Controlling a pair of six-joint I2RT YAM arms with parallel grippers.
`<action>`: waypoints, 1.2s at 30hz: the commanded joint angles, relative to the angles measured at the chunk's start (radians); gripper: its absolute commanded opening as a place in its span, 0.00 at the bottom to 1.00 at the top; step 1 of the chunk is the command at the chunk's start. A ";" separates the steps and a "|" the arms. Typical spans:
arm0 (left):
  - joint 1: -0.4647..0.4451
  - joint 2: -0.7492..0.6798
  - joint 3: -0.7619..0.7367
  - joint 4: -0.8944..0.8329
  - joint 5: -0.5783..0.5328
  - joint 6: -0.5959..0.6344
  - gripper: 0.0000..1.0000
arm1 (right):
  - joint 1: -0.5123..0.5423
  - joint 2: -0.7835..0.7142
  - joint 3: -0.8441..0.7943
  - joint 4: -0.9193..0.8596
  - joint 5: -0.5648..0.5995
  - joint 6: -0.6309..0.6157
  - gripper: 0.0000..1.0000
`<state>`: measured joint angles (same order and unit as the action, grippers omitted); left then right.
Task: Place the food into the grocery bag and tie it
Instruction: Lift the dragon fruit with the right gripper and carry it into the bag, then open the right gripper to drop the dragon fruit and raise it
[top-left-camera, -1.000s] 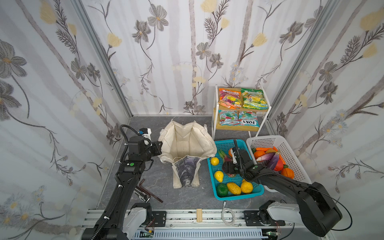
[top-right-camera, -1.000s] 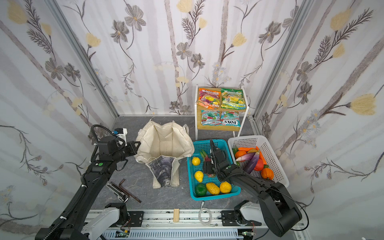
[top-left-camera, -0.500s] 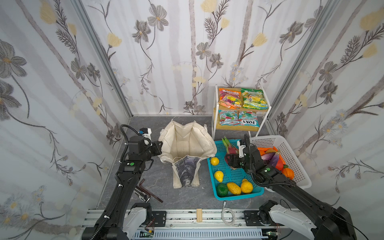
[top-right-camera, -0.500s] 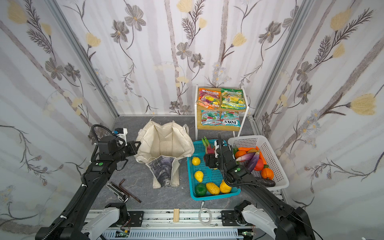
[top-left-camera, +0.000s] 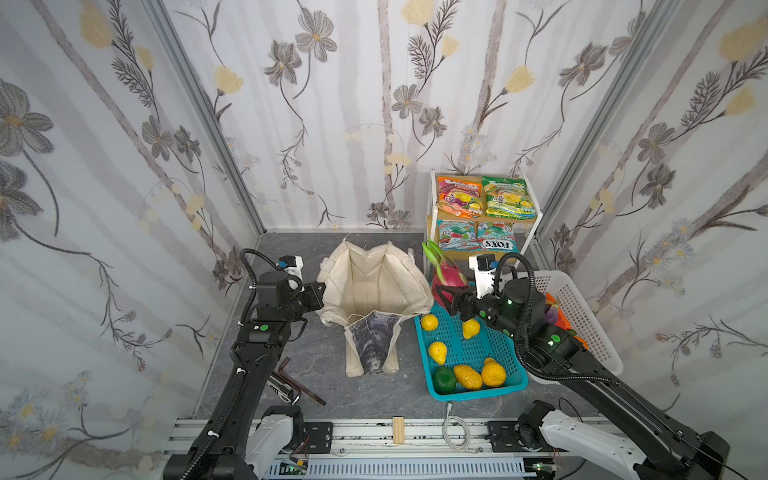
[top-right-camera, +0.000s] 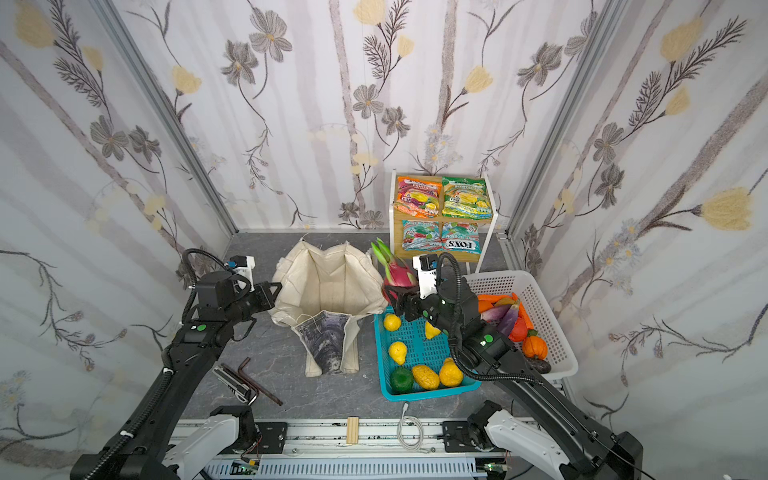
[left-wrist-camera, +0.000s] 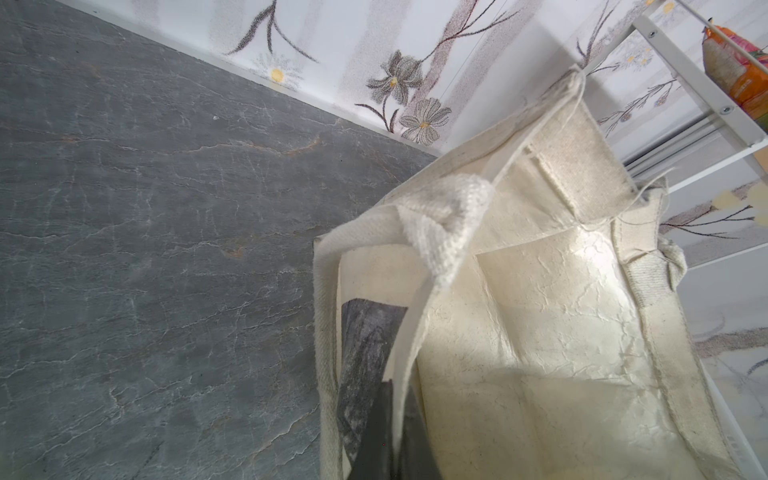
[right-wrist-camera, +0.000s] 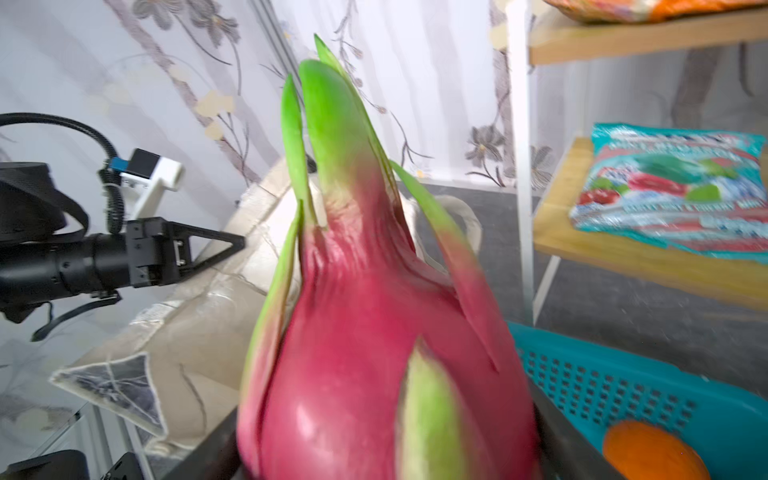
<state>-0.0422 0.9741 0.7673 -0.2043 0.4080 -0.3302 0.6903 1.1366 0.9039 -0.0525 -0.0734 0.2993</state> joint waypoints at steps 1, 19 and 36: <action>-0.001 0.001 0.012 -0.004 0.021 -0.006 0.00 | 0.050 0.106 0.116 0.066 -0.039 -0.068 0.67; -0.001 -0.004 0.006 -0.009 0.008 0.001 0.00 | 0.189 0.827 0.505 0.051 -0.166 -0.097 0.66; -0.002 -0.019 0.017 -0.012 0.001 0.008 0.00 | 0.194 1.064 0.590 -0.156 0.140 -0.016 0.81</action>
<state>-0.0441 0.9520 0.7742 -0.2203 0.4026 -0.3325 0.8783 2.1857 1.4750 -0.1772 0.0132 0.2600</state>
